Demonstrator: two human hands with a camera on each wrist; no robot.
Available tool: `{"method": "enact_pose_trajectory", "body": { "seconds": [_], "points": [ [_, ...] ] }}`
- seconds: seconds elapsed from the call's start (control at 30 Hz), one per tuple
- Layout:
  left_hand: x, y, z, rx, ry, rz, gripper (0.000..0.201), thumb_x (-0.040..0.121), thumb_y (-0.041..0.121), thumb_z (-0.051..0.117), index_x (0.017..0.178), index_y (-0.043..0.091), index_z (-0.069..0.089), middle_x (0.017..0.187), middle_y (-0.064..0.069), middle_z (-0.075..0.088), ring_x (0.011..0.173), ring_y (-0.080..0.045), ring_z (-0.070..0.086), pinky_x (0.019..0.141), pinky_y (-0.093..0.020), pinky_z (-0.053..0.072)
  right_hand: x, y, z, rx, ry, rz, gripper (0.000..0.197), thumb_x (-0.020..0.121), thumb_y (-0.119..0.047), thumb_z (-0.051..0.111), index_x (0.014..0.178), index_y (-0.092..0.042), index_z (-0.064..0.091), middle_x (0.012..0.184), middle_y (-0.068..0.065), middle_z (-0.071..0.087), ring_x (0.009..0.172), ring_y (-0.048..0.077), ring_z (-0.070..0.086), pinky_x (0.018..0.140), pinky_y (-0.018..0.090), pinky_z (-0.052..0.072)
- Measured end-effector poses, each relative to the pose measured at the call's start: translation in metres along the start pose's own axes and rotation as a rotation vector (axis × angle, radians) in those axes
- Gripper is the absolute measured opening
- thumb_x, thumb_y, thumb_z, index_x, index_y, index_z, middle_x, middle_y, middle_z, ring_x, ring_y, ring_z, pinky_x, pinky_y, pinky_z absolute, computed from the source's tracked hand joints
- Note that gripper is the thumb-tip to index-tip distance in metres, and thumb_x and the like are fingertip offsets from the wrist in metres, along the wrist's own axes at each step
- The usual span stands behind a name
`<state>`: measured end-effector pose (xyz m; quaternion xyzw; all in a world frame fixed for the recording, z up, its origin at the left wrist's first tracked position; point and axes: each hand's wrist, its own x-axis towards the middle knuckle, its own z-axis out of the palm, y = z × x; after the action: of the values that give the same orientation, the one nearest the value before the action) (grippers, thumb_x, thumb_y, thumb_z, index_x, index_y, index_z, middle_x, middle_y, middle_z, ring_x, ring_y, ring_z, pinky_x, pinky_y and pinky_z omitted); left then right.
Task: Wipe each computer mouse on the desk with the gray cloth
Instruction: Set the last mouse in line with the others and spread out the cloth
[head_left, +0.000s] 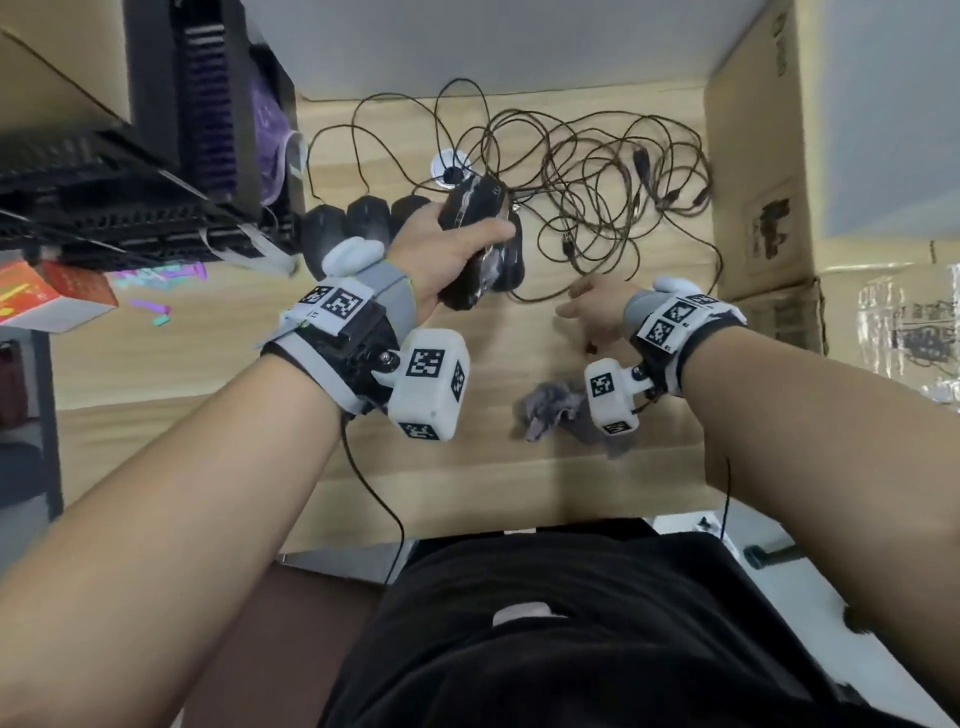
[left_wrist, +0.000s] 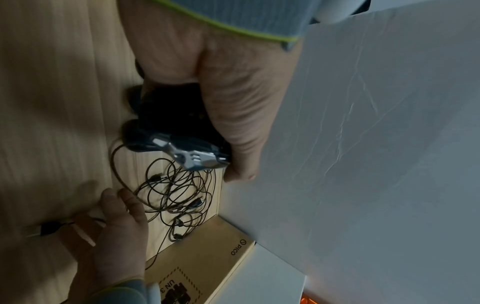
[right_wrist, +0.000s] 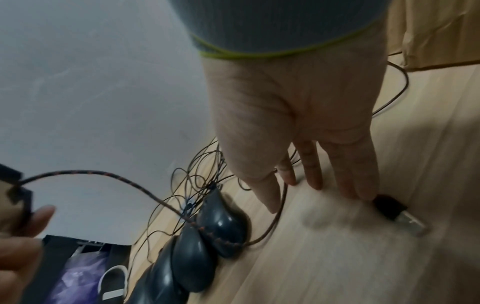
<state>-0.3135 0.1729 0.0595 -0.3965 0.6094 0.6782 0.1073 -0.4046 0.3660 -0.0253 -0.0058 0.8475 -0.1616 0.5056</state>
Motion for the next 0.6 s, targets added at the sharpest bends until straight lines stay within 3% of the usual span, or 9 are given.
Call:
{"method": "enact_pose_trajectory", "body": {
  "seconds": [0.13,0.23,0.3,0.4,0.5,0.57,0.6],
  "points": [
    [0.011,0.005,0.016,0.046,0.000,-0.002,0.051,0.057,0.034,0.084,0.103,0.021,0.068,0.096,-0.002,0.074,0.088,-0.020,0.070,0.082,-0.037,0.059,0.026,0.004,-0.026,-0.007,0.096,0.029,0.065,0.080,-0.038,0.072,0.137,-0.019,0.046,0.134,0.013,0.052,0.118,0.033,0.053,0.099,0.046,0.048],
    [0.024,0.012,0.030,0.088,0.012,-0.020,0.071,0.046,0.040,0.086,0.113,0.026,0.066,0.105,0.000,0.075,0.101,-0.022,0.071,0.096,-0.044,0.057,0.045,0.002,-0.051,-0.004,0.208,-0.001,0.080,0.079,-0.035,0.072,0.146,-0.028,0.029,0.144,0.014,0.030,0.126,0.038,0.042,0.104,0.043,0.040],
    [0.034,0.014,0.040,0.107,0.009,-0.018,0.080,0.043,0.041,0.086,0.118,0.025,0.063,0.109,-0.001,0.074,0.104,-0.024,0.070,0.096,-0.047,0.057,0.056,0.001,-0.068,0.009,0.239,-0.025,0.085,0.083,-0.034,0.069,0.150,-0.033,0.016,0.152,0.011,0.017,0.132,0.039,0.036,0.107,0.043,0.035],
    [0.045,0.018,0.060,0.089,0.003,-0.039,0.080,0.048,0.033,0.090,0.122,0.027,0.060,0.111,0.000,0.072,0.106,-0.023,0.069,0.095,-0.047,0.057,0.066,-0.002,-0.095,0.062,0.337,-0.066,0.089,0.085,-0.033,0.068,0.153,-0.033,0.010,0.160,0.006,0.005,0.142,0.036,0.026,0.112,0.041,0.029],
    [0.058,0.012,0.075,0.060,-0.016,-0.084,0.081,0.064,0.024,0.091,0.133,0.031,0.050,0.114,0.005,0.068,0.112,-0.024,0.065,0.092,-0.049,0.058,0.068,-0.006,-0.105,0.147,0.404,-0.142,0.085,0.082,-0.031,0.069,0.151,-0.029,0.019,0.157,0.008,0.016,0.139,0.036,0.028,0.113,0.041,0.029],
    [0.070,0.005,0.087,0.102,-0.026,-0.124,0.085,0.065,0.028,0.089,0.139,0.033,0.047,0.123,0.003,0.065,0.115,-0.026,0.063,0.087,-0.054,0.058,0.067,-0.008,-0.108,0.141,0.448,-0.148,0.060,0.082,-0.026,0.066,0.138,-0.018,0.044,0.142,0.013,0.043,0.127,0.035,0.045,0.104,0.036,0.040],
    [0.076,0.000,0.094,0.134,-0.034,-0.125,0.086,0.069,0.027,0.088,0.143,0.033,0.044,0.128,0.002,0.063,0.116,-0.026,0.061,0.088,-0.053,0.058,0.066,-0.009,-0.108,0.114,0.454,-0.131,0.042,0.084,-0.024,0.063,0.123,-0.012,0.057,0.128,0.015,0.056,0.118,0.034,0.053,0.096,0.034,0.044]
  ]
}}
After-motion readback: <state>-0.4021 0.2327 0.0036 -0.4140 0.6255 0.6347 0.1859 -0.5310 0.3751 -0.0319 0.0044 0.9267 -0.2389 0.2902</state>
